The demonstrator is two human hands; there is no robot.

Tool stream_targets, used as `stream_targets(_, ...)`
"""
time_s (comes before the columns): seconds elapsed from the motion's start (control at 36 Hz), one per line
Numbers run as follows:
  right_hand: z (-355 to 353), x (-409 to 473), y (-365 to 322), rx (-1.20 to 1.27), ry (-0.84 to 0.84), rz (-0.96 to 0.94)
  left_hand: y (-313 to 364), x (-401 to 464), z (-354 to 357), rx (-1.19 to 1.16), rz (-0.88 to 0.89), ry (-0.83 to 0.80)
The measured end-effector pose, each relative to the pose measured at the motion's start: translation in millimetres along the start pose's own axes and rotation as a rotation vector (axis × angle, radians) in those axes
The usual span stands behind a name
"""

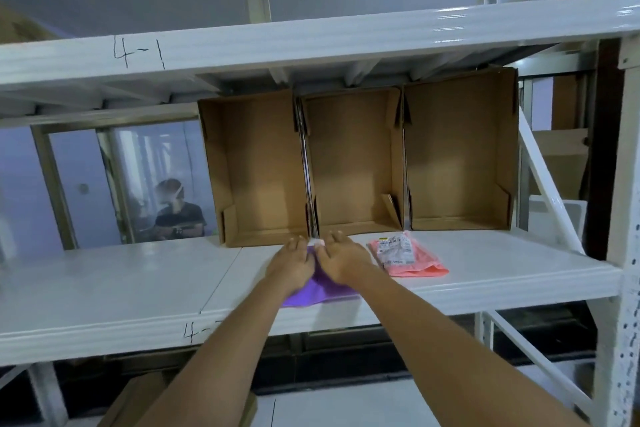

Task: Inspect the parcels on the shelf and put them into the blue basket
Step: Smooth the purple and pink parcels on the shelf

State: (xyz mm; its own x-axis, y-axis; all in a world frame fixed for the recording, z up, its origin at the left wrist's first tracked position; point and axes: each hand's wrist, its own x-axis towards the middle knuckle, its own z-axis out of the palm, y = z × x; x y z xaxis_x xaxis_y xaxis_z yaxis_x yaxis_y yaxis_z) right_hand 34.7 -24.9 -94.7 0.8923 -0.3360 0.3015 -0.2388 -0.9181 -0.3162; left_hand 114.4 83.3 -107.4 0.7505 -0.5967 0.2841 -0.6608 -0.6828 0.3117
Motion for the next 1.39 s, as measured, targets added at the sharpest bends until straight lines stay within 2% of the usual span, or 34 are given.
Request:
stream_targets(0.14,23,11,2,-0.041,-0.083,-0.105,-10,10,27,0.164,0.062,-0.068)
stream_targets(0.56,35,23,14,-0.076,-0.262,-0.055,8,-3,9,0.144,0.015,-0.200)
stream_targets(1.0,31,22,13,-0.047,-0.255,0.008,8,1,5,0.061,-0.008,-0.242)
stream_targets(1.39,31,17,12,-0.075,-0.279,0.045,5,-1,14,0.149,-0.023,-0.181)
